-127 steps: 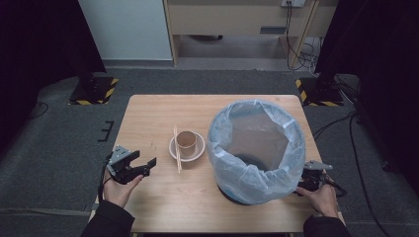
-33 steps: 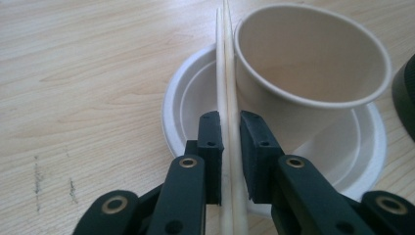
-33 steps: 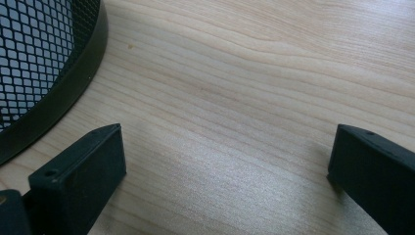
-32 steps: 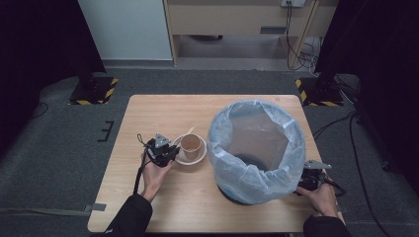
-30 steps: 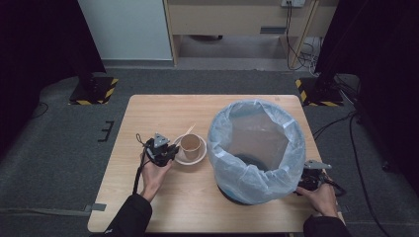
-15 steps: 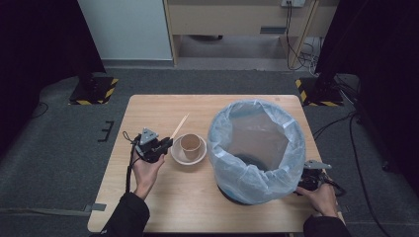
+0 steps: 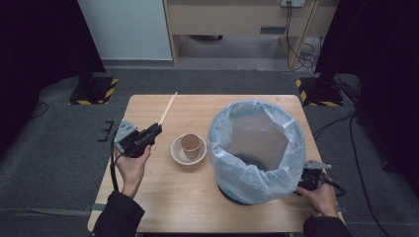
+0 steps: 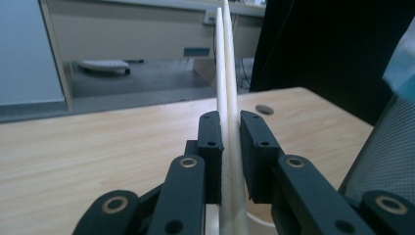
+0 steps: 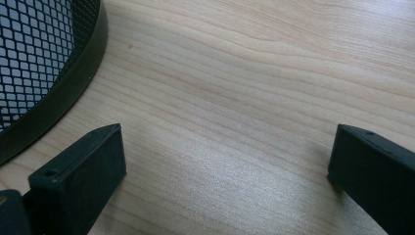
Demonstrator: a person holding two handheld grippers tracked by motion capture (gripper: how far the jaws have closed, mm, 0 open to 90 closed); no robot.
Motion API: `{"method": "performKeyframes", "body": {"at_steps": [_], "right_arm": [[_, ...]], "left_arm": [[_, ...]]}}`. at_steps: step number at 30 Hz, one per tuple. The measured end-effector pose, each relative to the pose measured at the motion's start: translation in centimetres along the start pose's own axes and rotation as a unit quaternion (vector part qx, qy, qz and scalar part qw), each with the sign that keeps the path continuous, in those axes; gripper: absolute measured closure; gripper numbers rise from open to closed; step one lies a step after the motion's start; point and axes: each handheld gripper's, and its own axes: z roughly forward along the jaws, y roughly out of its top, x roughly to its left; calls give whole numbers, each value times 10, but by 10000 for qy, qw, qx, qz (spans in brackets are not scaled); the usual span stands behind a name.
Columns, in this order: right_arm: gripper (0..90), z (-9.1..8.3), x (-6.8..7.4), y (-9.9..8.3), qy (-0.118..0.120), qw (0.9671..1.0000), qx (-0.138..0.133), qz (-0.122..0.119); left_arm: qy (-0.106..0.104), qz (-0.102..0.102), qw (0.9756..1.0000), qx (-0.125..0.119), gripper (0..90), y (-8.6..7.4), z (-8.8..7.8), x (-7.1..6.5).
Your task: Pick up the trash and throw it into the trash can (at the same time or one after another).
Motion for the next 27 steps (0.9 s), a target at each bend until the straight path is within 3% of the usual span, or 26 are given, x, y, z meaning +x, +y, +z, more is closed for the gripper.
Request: {"method": "performKeyframes", "body": {"at_steps": [11,21,27], "right_arm": [[8,0,0,0,0,10000,0,1],[8,0,0,0,0,10000,-1,1],[8,0,0,0,1,10000,-1,-1]], "left_arm": [[-270,2,9976,-634,794,27,-21,-10],[-629,168,9921,-1072,793,48,-37,-33],[-846,296,9887,-1201,793,56,-42,-47]]}}
